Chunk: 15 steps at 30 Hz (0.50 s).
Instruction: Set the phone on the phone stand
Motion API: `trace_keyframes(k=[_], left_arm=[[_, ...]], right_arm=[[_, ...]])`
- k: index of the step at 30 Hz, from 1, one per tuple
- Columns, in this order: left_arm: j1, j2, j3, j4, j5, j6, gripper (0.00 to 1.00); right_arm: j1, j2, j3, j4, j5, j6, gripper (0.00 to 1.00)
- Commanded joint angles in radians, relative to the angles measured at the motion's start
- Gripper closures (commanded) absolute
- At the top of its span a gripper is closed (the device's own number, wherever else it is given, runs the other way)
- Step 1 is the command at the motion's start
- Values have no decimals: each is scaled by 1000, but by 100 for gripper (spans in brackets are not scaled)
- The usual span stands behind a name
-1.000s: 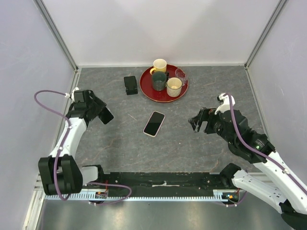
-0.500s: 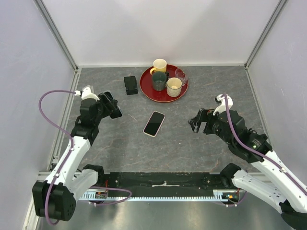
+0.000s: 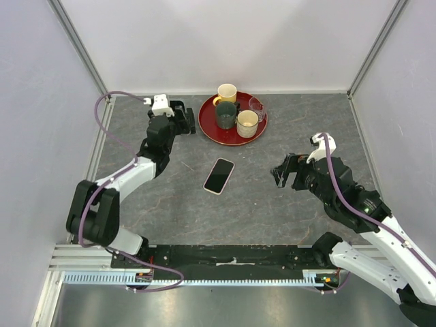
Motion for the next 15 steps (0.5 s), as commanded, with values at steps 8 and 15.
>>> trace_keyframes(k=[8,15], left_arm=[[-13,254,214,385,-26,222,98],[-21,369,319,379,-112,198,98]], right_arm=[[0,95,112,-14,64,-42,2],[1,112,69,16,58,-40,2]])
